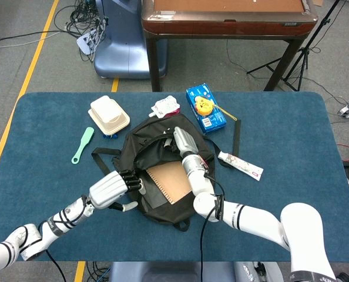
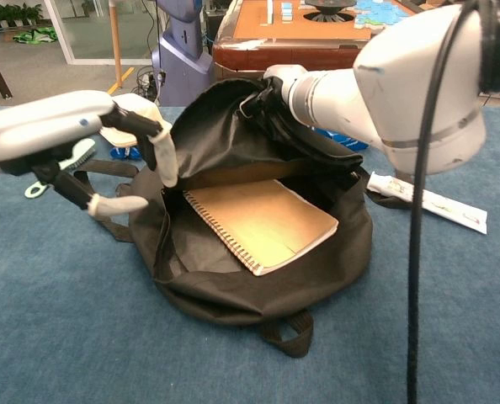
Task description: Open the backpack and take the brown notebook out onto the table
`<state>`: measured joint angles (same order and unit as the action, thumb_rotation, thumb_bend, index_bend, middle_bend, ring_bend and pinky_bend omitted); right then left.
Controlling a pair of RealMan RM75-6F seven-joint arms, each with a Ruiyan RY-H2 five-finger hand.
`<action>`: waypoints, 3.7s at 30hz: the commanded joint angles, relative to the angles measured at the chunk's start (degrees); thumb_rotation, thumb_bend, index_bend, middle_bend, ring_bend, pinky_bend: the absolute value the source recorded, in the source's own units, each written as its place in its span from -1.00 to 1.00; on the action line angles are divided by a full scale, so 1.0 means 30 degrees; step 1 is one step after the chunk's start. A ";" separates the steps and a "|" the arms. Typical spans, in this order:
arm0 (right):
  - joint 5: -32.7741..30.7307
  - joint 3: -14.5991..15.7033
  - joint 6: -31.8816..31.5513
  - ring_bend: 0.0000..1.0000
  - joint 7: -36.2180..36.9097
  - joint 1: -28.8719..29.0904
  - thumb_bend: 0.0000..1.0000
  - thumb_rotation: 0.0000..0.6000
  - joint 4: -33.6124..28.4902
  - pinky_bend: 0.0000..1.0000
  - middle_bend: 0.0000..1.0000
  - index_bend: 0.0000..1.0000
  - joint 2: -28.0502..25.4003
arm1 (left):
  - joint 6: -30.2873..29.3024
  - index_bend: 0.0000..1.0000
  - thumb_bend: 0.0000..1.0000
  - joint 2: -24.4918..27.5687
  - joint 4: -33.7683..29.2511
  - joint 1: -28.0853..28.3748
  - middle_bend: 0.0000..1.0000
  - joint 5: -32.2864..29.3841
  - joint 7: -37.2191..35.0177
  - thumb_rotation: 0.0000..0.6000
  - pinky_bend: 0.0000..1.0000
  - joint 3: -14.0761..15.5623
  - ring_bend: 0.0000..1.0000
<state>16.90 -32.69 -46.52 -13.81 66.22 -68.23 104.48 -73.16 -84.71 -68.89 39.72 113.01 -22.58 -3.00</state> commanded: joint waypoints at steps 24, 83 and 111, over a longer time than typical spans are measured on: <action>-0.2851 -0.0552 0.2390 -0.76 0.0208 0.1779 1.00 1.00 0.3335 -0.67 -0.25 0.40 0.0424 | 0.0436 -0.60 -0.46 -0.7674 1.2377 0.3889 -0.61 -0.0134 0.0914 1.00 -0.49 0.2206 -0.59; -0.3585 -0.0273 0.3027 -0.76 0.0549 0.1872 1.00 1.00 0.4955 -0.67 -0.25 0.40 0.0376 | -0.0207 0.19 -0.45 -1.1267 1.4087 0.5603 0.17 -0.4308 -0.4717 1.00 -0.53 0.2207 -0.18; 0.3944 0.1420 0.5557 -0.76 0.4540 -0.2729 1.00 1.00 -0.2257 -0.67 -0.29 0.38 -0.2921 | -0.4725 0.26 -0.45 0.0561 -0.1747 0.1339 0.28 -0.6871 -0.3226 1.00 -0.29 -0.0302 0.08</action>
<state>24.76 -29.30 -30.45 -2.03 60.36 -71.62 97.27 -86.90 -84.89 -72.44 45.11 93.42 -33.52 -3.19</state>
